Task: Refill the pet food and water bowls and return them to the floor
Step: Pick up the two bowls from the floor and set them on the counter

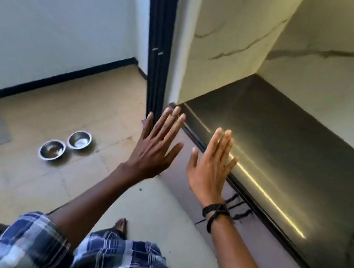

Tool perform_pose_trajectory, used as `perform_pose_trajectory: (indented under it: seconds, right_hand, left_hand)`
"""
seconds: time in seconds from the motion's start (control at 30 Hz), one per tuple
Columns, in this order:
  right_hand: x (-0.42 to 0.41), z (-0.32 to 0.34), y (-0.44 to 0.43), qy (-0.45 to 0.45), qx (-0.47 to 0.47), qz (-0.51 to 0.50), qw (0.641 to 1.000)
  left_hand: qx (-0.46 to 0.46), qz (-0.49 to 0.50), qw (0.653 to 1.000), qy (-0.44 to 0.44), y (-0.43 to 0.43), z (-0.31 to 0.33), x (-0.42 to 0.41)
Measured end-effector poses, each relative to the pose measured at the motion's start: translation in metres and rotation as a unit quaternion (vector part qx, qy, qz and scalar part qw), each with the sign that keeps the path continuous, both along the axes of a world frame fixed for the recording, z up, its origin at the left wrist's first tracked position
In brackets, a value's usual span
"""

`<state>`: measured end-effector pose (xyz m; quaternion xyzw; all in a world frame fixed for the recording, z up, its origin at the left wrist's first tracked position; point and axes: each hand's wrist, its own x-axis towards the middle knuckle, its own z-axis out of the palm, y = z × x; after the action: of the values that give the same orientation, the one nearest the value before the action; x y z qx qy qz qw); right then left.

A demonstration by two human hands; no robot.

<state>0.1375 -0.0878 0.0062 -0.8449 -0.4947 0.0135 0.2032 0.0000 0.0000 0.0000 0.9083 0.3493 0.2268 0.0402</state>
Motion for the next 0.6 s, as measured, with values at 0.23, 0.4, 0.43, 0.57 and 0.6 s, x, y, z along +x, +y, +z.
perform_pose_trajectory:
  seconds: [0.23, 0.4, 0.43, 0.57, 0.6]
  right_hand:
    - [-0.093, -0.064, 0.064, 0.062, -0.135, 0.163, 0.975]
    - [-0.162, -0.09, 0.144, 0.093, -0.201, 0.265, 0.939]
    - [-0.177, -0.094, 0.162, 0.101, -0.207, 0.283, 0.931]
    - [-0.225, -0.111, 0.224, 0.128, -0.245, 0.331, 0.902]
    - [-0.237, -0.115, 0.24, 0.134, -0.251, 0.34, 0.896]
  left_hand:
    - [-0.126, 0.176, 0.976, 0.033, 0.034, -0.079, -0.125]
    - [-0.206, 0.254, 0.944, 0.028, 0.078, -0.115, -0.212]
    - [-0.215, 0.273, 0.938, 0.02, 0.089, -0.121, -0.231]
    - [-0.269, 0.336, 0.903, -0.005, 0.128, -0.136, -0.293]
    - [-0.28, 0.35, 0.894, -0.005, 0.137, -0.14, -0.309]
